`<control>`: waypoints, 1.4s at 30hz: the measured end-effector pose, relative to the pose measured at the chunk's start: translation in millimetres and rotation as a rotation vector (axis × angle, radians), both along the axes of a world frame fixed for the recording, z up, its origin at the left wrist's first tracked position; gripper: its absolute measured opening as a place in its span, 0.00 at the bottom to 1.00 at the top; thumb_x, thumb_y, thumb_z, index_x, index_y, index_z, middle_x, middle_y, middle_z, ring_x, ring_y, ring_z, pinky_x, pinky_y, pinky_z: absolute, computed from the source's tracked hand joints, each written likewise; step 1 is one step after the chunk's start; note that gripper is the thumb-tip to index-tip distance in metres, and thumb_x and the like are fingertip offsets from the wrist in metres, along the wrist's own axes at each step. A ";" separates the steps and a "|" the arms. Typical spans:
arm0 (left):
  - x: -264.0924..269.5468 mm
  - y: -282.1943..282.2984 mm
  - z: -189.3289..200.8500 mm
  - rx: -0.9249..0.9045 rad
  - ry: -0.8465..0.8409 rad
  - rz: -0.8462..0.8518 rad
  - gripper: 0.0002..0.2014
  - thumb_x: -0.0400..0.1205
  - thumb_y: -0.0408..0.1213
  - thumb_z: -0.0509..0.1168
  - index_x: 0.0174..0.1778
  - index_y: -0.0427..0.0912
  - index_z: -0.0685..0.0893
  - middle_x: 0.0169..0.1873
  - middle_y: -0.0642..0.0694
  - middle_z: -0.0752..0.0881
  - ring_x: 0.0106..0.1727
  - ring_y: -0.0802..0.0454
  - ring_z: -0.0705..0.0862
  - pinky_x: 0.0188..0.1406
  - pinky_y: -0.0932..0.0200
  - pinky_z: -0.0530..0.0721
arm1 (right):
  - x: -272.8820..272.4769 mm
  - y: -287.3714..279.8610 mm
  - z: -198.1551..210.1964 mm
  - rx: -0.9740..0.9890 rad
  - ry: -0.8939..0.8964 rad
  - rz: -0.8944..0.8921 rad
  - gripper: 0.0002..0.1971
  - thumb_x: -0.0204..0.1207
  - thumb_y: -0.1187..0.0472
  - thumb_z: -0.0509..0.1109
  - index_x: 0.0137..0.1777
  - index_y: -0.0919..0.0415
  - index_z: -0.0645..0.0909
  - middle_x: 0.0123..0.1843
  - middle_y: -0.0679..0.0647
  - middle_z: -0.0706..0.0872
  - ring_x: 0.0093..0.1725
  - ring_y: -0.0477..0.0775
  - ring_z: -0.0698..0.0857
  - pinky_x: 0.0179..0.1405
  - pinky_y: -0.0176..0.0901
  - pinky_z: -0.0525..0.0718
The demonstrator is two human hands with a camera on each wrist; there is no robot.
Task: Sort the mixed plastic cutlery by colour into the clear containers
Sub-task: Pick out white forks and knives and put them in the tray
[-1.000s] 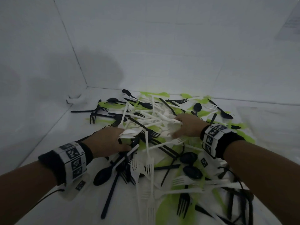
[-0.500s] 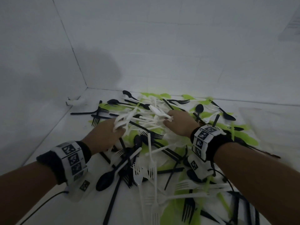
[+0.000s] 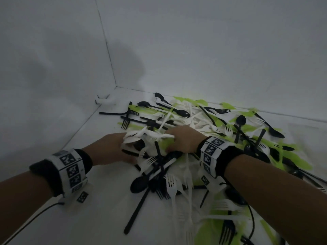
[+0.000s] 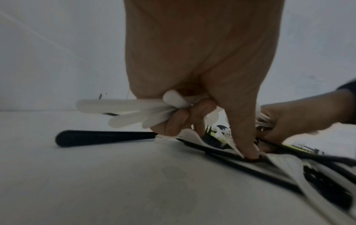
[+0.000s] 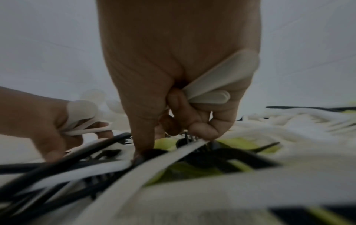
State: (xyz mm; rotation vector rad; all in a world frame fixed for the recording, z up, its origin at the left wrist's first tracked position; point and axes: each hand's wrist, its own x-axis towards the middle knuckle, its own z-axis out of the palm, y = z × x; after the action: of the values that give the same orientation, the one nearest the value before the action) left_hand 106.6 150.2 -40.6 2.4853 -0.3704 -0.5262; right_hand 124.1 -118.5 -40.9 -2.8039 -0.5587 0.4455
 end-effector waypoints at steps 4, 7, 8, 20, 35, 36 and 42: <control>-0.4 5.3 -2.9 -0.015 -0.090 0.009 0.22 0.71 0.48 0.84 0.58 0.59 0.84 0.50 0.63 0.87 0.49 0.72 0.83 0.43 0.75 0.77 | 10.0 -17.0 2.9 -0.009 -0.066 -0.152 0.18 0.74 0.56 0.77 0.64 0.49 0.83 0.56 0.49 0.86 0.58 0.57 0.85 0.54 0.48 0.82; -0.6 1.1 -3.5 -0.052 -0.165 0.057 0.16 0.78 0.49 0.76 0.58 0.51 0.81 0.46 0.53 0.88 0.45 0.59 0.86 0.41 0.60 0.82 | 8.6 -25.5 1.4 0.035 -0.098 -0.241 0.11 0.77 0.52 0.75 0.57 0.48 0.81 0.46 0.45 0.84 0.53 0.57 0.86 0.40 0.43 0.76; -0.5 -2.0 -2.8 -0.079 -0.169 0.081 0.17 0.81 0.47 0.74 0.60 0.50 0.78 0.44 0.51 0.87 0.41 0.56 0.85 0.36 0.60 0.81 | 7.0 -26.0 1.3 0.077 -0.105 -0.290 0.11 0.80 0.48 0.72 0.59 0.49 0.79 0.46 0.48 0.84 0.50 0.57 0.86 0.39 0.44 0.76; 14.9 -39.2 6.9 -0.599 0.129 0.255 0.05 0.85 0.29 0.62 0.54 0.41 0.78 0.42 0.41 0.77 0.28 0.55 0.73 0.25 0.62 0.74 | -18.1 -6.3 24.1 0.701 -0.024 -0.615 0.16 0.87 0.49 0.59 0.41 0.58 0.75 0.34 0.55 0.81 0.29 0.49 0.77 0.35 0.45 0.76; -11.9 -134.8 10.6 -0.851 0.406 0.081 0.04 0.85 0.24 0.68 0.54 0.34 0.84 0.49 0.31 0.92 0.44 0.41 0.91 0.55 0.45 0.91 | -73.5 -51.8 20.7 0.775 -0.161 -0.858 0.12 0.86 0.54 0.60 0.42 0.56 0.73 0.37 0.54 0.74 0.31 0.50 0.68 0.35 0.48 0.67; -14.4 -143.4 12.0 -0.867 0.427 0.070 0.05 0.85 0.24 0.69 0.56 0.32 0.84 0.50 0.29 0.91 0.45 0.40 0.91 0.55 0.45 0.92 | -78.3 -55.1 21.4 0.830 -0.146 -0.877 0.10 0.86 0.53 0.61 0.43 0.55 0.73 0.38 0.54 0.73 0.31 0.50 0.67 0.34 0.48 0.66; -29.5 -192.5 14.8 -0.895 0.408 -0.017 0.13 0.84 0.26 0.72 0.62 0.25 0.83 0.46 0.31 0.92 0.48 0.36 0.93 0.57 0.39 0.91 | -110.3 -73.7 24.6 0.997 -0.108 -0.923 0.28 0.80 0.60 0.57 0.81 0.43 0.73 0.35 0.44 0.78 0.29 0.48 0.68 0.30 0.42 0.70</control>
State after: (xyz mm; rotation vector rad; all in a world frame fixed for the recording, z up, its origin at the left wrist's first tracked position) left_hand 77.0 -42.3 -25.8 1.4787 -0.3568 -0.6703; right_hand 13.8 -192.2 -16.3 -1.8106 0.4288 -0.1638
